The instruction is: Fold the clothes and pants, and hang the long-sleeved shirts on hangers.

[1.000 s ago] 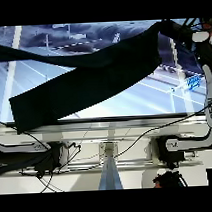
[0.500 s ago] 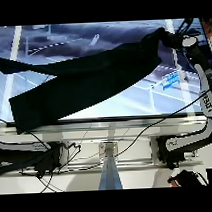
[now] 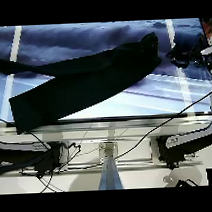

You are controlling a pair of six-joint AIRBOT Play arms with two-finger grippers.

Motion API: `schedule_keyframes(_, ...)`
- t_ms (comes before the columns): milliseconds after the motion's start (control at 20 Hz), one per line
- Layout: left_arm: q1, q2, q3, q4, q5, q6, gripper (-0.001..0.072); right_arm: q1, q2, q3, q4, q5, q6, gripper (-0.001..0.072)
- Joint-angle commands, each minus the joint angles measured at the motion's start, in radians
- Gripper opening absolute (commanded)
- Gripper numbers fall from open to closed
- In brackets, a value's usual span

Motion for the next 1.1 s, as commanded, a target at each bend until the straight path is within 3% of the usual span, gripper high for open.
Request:
schedule_keyframes(0, 0.000, 0.000, 0.000, 0.000, -0.002, 0.000, 0.0024, 0.000, -0.041, -0.046, 0.021, 0.051, 0.058, 0.0545)
schedule_keyframes(350, 0.000, -0.007, 0.000, 0.000, -0.004, 0.000, 0.0024, 0.153, -0.093, -0.047, 0.119, -0.212, 0.129, 0.0541)
schedule_keyframes(400, 0.000, -0.008, 0.000, 0.000, -0.005, -0.001, 0.0025, 0.160, -0.098, -0.047, 0.124, -0.232, 0.131, 0.0492)
schedule_keyframes(500, 0.000, -0.009, 0.000, 0.000, -0.009, -0.001, 0.0024, 0.164, -0.097, -0.047, 0.121, -0.244, 0.129, 0.0124)
schedule_keyframes(550, 0.000, -0.009, 0.000, -0.009, -0.016, 0.000, 0.0025, 0.162, -0.091, -0.047, 0.119, -0.240, 0.129, 0.0032)
schedule_keyframes(700, 0.000, -0.008, 0.000, -0.114, -0.027, 0.000, 0.0024, 0.150, -0.019, -0.047, 0.042, -0.225, 0.129, 0.0028)
schedule_keyframes(900, 0.000, -0.004, 0.000, -0.384, -0.026, 0.000, 0.0024, 0.142, 0.202, -0.047, -0.301, -0.107, 0.148, 0.0028)
schedule_keyframes(1050, 0.005, 0.014, 0.001, -0.549, -0.021, 0.000, 0.0024, 0.087, 0.362, -0.055, -0.603, 0.100, 0.338, 0.0027)
